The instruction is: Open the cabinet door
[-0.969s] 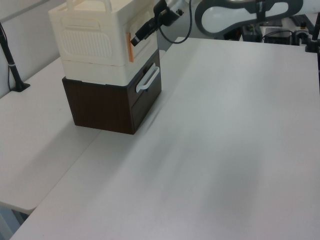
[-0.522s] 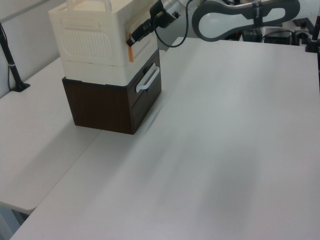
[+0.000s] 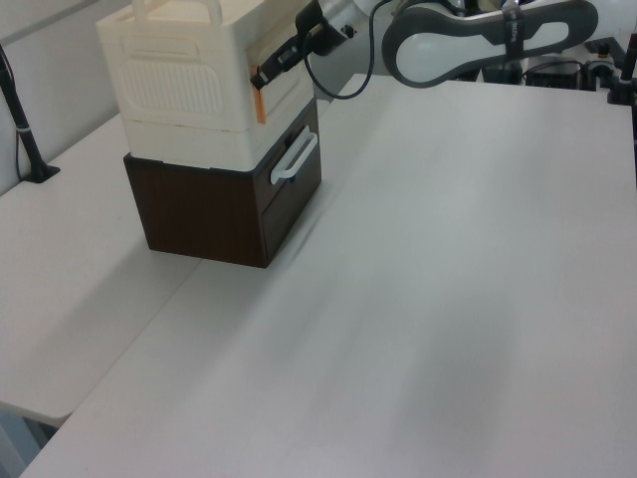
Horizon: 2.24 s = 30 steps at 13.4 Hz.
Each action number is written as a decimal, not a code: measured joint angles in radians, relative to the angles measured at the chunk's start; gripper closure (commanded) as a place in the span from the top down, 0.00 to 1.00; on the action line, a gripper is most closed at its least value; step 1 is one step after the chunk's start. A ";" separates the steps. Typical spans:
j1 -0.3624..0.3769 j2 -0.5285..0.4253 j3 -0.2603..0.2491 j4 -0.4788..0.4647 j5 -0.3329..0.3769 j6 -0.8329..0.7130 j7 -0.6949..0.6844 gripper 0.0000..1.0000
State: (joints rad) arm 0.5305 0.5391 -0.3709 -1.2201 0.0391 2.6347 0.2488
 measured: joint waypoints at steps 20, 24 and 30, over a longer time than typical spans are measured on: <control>0.002 0.016 -0.002 -0.001 -0.032 0.014 0.007 0.05; 0.003 0.006 0.000 -0.016 -0.032 0.014 0.003 0.05; 0.003 -0.122 0.027 -0.139 -0.031 -0.077 -0.060 0.15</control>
State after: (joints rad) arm 0.5338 0.4176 -0.3437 -1.3591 0.0077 2.5581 0.1885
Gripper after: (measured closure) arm 0.859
